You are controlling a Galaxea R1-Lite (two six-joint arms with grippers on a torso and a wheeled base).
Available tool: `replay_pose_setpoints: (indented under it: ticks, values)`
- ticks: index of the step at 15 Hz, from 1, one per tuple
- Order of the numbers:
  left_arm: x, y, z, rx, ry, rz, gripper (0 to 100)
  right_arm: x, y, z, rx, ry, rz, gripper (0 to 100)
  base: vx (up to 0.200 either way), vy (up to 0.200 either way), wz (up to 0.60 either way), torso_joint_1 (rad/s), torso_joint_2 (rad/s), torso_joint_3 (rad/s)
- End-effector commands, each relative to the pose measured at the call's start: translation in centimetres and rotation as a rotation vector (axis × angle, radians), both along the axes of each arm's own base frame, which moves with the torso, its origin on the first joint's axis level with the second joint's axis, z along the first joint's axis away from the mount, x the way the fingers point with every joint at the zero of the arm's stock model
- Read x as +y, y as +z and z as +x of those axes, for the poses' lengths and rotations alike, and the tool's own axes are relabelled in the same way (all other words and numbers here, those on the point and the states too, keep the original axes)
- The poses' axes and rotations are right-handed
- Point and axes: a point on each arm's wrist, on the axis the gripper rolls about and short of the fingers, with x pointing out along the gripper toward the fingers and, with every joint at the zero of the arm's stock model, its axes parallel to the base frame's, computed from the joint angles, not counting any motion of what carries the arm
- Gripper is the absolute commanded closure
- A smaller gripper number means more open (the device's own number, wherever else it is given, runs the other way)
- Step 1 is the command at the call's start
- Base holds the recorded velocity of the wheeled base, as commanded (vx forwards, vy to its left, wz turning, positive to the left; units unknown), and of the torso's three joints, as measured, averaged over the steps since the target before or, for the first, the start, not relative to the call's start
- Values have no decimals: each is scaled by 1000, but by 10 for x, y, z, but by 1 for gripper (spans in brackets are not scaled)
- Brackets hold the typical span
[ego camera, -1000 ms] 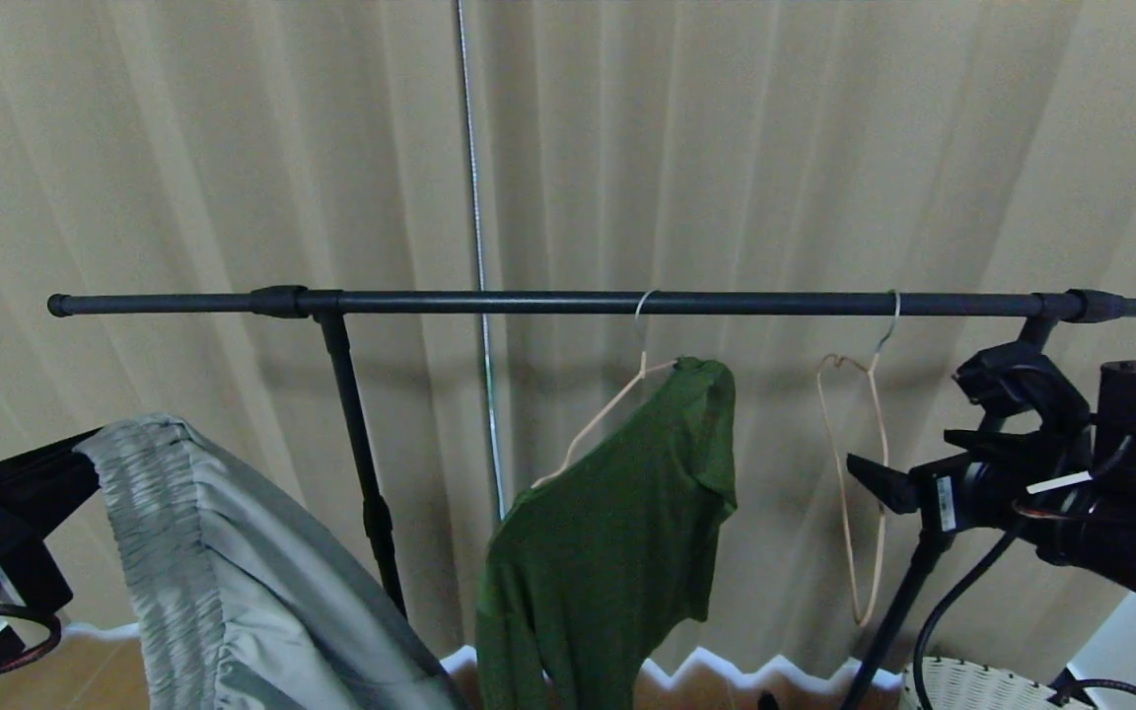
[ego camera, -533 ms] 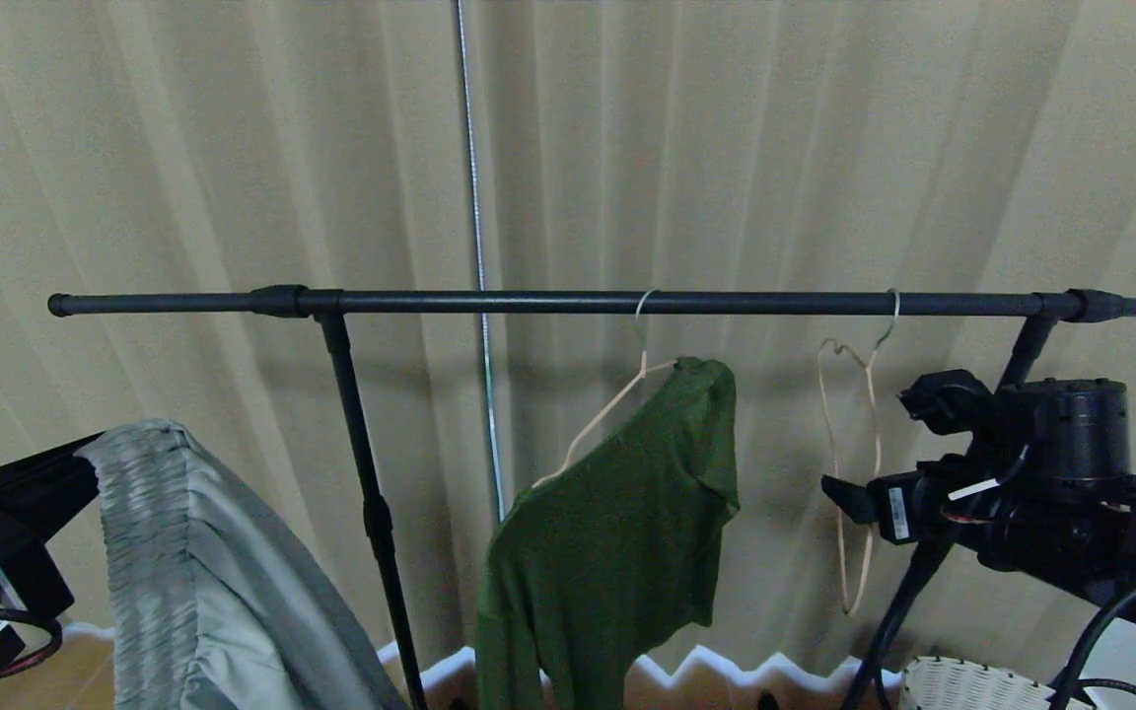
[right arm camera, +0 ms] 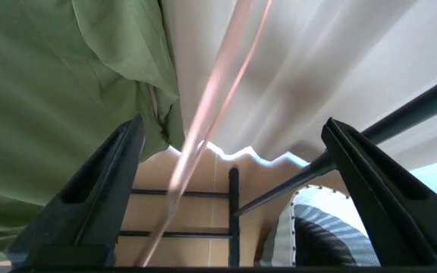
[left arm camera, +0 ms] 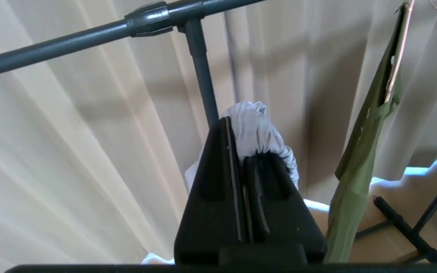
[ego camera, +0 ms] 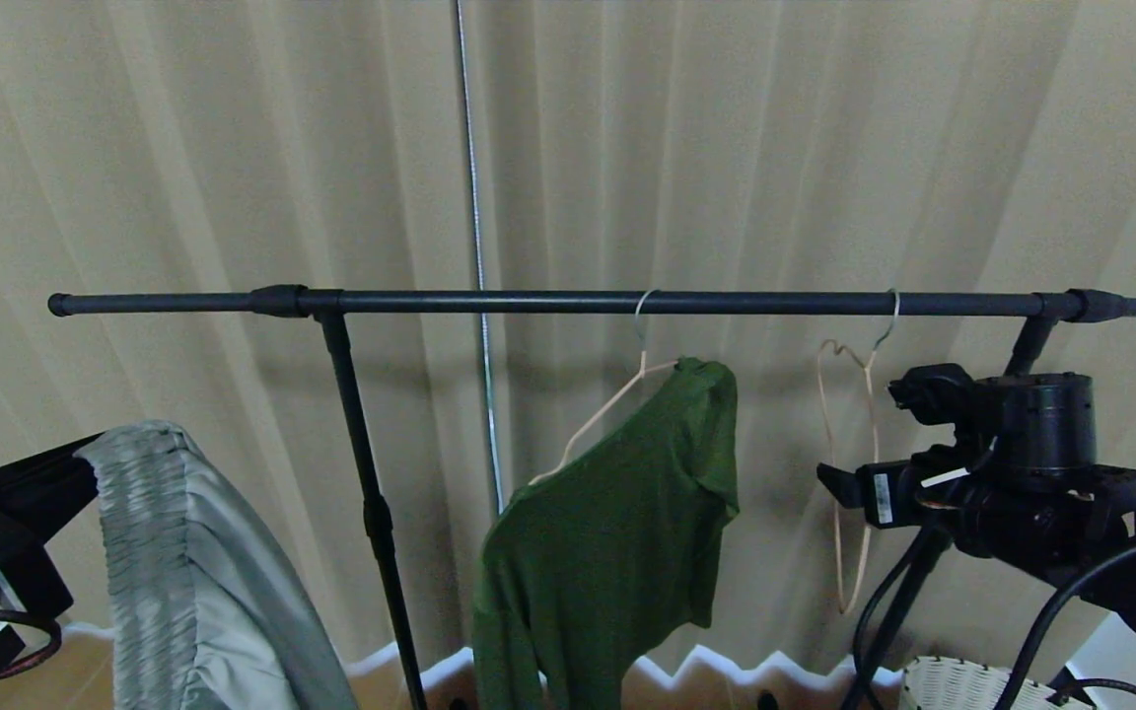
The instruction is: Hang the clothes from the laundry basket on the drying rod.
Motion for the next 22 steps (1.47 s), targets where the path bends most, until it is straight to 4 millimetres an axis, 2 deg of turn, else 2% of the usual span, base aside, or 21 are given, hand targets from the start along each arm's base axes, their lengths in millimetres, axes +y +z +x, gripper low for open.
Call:
replay_pose_setpoints:
  ticks: [1, 10, 16, 18, 22]
  values:
    - [0, 0, 0, -1, -3, 0, 100, -1, 1, 0, -4, -7, -2, 100, 0, 0, 0, 0, 0, 0]
    - [0, -1, 0, 4, -3, 0, 100, -7, 14, -9, -45, -33, -3, 100, 0, 0, 0, 0, 0, 0]
    - [0, -3, -1, 8, -3, 0, 100, -8, 28, -18, -94, 20, 48, 100, 0, 0, 0, 0, 0, 0]
    - [0, -2, -2, 2, -3, 1, 100, -11, 34, -41, -102, 131, 105, 100, 0, 0, 0, 0, 0, 0]
    - [0, -2, -3, -5, -2, 9, 100, -13, 36, -51, -113, 149, 118, 100, 0, 0, 0, 0, 0, 0]
